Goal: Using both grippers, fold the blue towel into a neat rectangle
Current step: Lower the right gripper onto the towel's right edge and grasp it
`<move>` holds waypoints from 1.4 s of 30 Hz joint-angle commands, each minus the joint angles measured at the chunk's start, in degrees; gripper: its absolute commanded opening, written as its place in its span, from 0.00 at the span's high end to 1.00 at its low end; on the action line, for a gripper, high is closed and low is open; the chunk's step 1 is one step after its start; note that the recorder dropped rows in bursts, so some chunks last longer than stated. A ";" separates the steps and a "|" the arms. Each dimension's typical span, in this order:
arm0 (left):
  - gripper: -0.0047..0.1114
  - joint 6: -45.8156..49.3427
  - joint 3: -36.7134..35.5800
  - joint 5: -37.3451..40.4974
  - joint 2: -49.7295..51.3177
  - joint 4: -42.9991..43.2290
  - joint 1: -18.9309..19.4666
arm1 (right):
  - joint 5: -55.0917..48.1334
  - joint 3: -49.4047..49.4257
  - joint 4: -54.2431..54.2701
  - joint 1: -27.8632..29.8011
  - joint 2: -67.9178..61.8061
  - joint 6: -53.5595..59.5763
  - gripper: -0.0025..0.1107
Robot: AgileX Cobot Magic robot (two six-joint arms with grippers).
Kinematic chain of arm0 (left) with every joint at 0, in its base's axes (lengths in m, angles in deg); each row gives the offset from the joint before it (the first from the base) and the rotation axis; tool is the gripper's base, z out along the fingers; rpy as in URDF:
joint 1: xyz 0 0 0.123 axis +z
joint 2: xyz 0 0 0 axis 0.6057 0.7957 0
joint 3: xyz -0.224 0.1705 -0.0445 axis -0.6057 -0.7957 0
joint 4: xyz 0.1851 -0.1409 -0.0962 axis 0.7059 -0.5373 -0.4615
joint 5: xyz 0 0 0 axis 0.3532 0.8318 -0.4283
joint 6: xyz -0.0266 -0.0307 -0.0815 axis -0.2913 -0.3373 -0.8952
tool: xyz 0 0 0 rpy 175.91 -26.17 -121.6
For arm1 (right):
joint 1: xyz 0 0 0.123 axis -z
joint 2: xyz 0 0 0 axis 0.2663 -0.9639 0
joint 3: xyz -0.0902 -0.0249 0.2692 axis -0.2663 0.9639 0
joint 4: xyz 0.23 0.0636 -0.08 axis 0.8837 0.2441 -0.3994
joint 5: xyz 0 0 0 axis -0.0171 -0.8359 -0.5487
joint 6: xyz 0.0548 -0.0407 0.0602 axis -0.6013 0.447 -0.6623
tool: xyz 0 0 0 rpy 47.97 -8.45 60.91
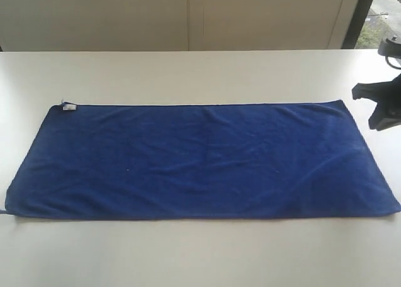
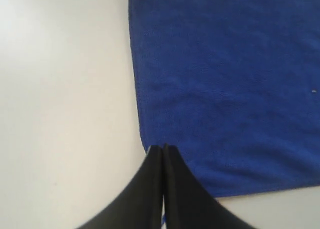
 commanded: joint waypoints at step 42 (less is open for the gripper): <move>0.96 0.18 -0.54 -0.22 -0.76 -0.78 -0.38 | 4.73 0.52 0.00 -1.66 -14.42 4.62 0.56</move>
